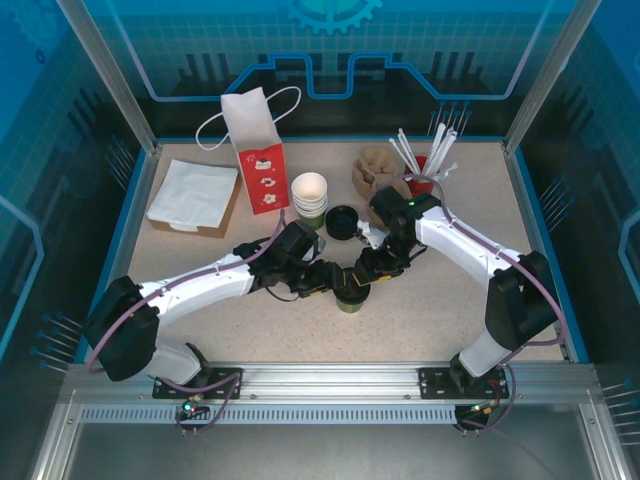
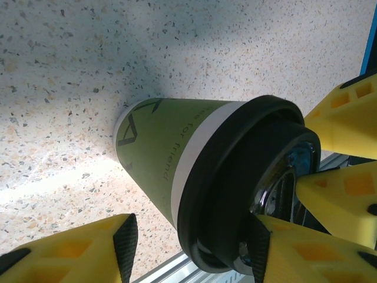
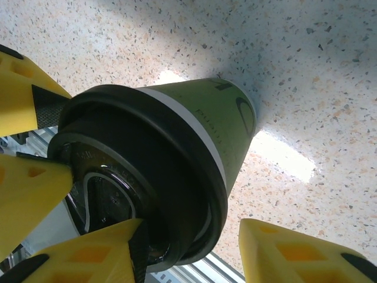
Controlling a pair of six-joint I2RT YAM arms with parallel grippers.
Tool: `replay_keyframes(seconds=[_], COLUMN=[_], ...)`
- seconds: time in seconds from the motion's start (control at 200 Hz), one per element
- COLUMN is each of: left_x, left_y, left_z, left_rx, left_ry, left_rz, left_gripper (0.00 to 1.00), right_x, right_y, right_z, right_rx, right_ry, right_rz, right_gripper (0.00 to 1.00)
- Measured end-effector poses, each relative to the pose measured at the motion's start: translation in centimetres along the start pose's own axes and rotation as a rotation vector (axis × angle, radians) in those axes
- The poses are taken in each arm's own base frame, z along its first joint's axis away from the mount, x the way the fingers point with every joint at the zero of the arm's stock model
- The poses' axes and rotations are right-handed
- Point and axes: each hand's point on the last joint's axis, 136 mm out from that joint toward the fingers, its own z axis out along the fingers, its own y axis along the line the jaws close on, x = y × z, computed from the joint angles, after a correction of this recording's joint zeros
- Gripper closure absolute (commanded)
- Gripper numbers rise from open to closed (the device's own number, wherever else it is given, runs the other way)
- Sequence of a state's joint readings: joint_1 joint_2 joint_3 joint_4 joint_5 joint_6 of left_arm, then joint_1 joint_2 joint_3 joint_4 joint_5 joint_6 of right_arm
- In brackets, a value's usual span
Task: Pack the takeout coffee
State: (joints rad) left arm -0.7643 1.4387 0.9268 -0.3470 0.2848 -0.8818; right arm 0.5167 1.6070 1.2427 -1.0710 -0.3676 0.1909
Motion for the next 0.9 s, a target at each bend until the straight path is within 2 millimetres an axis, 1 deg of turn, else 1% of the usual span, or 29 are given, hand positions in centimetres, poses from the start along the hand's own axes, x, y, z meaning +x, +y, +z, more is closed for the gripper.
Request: replay_keyframes(seconds=[0.29, 0.555, 0.68, 0.75, 0.845, 0.901], left_x=[0.04, 0.03, 0.01, 0.03, 0.07, 0.11], left_y=[-0.09, -0.21, -0.26, -0.26, -0.11, -0.03], left_z=[0.13, 0.21, 0.12, 0.05, -0.02, -0.08], left_rx=[0.001, 0.006, 0.003, -0.001, -0.011, -0.019], left_ry=[0.003, 0.002, 0.003, 0.005, 0.007, 0.008], left_rz=[0.003, 0.006, 0.008, 0.011, 0.017, 0.015], left_gripper=[0.55, 0.56, 0.53, 0.51, 0.44, 0.37], right_x=[0.0, 0.04, -0.06, -0.13, -0.24, -0.42], right_y=[-0.02, -0.03, 0.04, 0.09, 0.01, 0.0], right_z=[0.09, 0.1, 0.0, -0.15, -0.38, -0.55], right_rx=[0.0, 0.001, -0.001, -0.001, 0.009, 0.01], right_ry=[0.003, 0.005, -0.002, -0.01, -0.023, -0.035], right_rz=[0.001, -0.006, -0.009, -0.011, -0.008, -0.006], right_gripper=[0.57, 0.56, 0.53, 0.49, 0.44, 0.37])
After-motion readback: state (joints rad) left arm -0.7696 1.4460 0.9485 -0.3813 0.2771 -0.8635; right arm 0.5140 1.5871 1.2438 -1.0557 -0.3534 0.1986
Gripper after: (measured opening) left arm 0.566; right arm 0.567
